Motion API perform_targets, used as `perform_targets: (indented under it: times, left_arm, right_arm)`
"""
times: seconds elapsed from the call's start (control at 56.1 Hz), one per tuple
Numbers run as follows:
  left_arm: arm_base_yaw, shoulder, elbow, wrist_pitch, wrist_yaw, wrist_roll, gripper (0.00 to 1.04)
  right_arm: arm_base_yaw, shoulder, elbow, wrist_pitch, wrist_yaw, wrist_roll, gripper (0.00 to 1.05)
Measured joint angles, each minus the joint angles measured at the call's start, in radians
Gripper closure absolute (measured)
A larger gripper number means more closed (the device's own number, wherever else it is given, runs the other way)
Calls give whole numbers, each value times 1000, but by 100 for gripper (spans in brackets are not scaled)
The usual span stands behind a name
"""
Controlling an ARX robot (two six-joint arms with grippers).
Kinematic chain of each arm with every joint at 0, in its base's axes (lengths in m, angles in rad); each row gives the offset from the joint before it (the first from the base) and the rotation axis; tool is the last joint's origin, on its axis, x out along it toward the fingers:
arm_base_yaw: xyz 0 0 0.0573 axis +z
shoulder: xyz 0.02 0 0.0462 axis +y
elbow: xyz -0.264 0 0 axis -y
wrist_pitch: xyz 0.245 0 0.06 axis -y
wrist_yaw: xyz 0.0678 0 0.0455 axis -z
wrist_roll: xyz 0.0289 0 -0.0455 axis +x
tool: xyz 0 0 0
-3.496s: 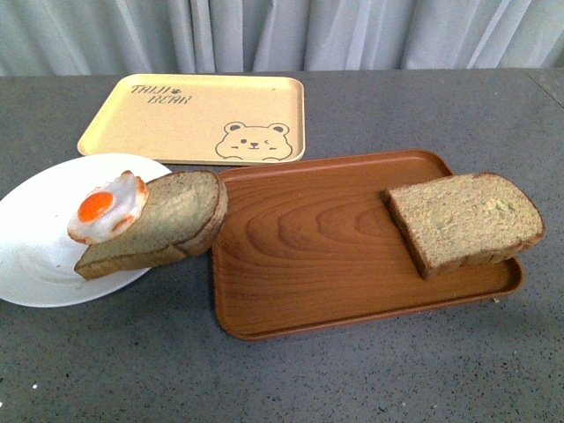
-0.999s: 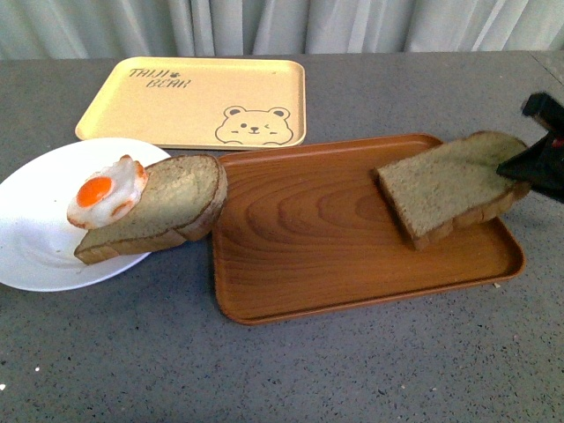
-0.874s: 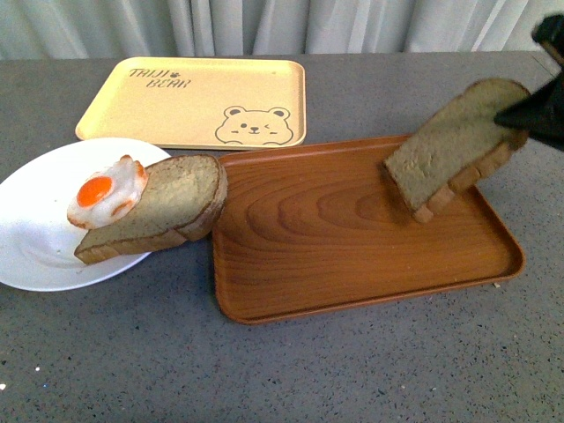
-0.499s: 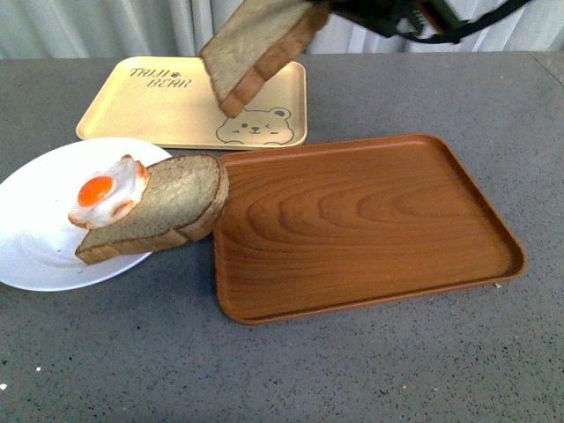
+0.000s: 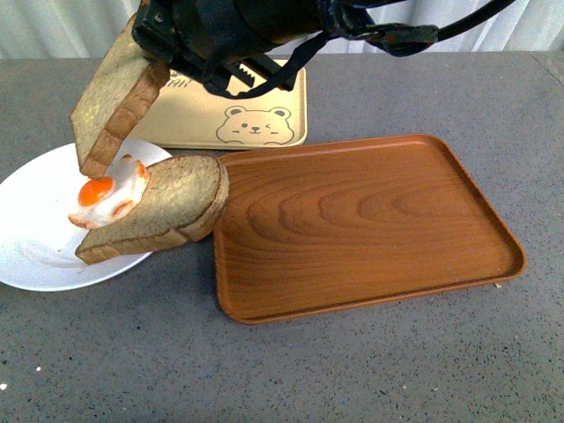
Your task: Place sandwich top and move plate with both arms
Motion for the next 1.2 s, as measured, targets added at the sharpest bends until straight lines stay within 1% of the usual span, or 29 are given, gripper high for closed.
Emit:
perform_targets:
  times: [0.232,0.428,0.482,0.517,0.553,0.571,0.696,0.785,0.874,0.892,1.034,1.052,1.07,1.088,1.124,1.141,1.177,1.195]
  left_arm:
    - [0,0,0,0,0,0,9]
    - [0,0,0,0,0,0,9]
    - [0,0,0,0,0,0,9]
    - [0,0,0,0,0,0,9]
    - [0,0,0,0,0,0,9]
    - [0,0,0,0,0,0,9]
    - [0,0,0,0,0,0,9]
    - [0,0,0,0,0,0,9]
    - [0,0,0,0,0,0,9]
    - [0,0,0,0,0,0,9]
    - [0,0,0,0,0,0,9]
    - [0,0,0,0,0,0,9]
    - [0,0,0,0,0,0,9]
    - [0,0,0,0,0,0,9]
    - [0,0,0,0,2,0,9]
    - [0,0,0,0,1,0,9]
    - [0,0,0,0,0,0,9]
    - [0,0,0,0,0,0,9]
  right_arm:
    - [34,0,-109,8,16,-24,102]
    - [30,0,-164,8,33,-43,102]
    - [23,-8,-180,8,33,-46,88]
    - [20,-16,-192,10,37,-47,80]
    - [16,-29,-207,11,38,-47,73]
    - [15,-33,-210,12,38,-47,72]
    - [-10,-124,-270,35,43,-46,47]
    - [-53,-238,-346,56,67,-43,24]
    - [-95,-325,-418,56,96,-48,9]
    - [-100,-335,-426,56,100,-49,8]
    - [-193,-524,-556,23,166,-122,9]
    - [-198,-542,-578,46,209,-155,10]
    - [-203,-564,-612,116,282,-190,14]
    - [-207,-574,-632,159,319,-227,15]
    - [-221,-609,-706,320,443,-322,22]
    - [-230,-626,-742,391,484,-386,26]
    - [-257,-671,-825,525,539,-500,34]
    - [-270,-689,-854,562,539,-535,38]
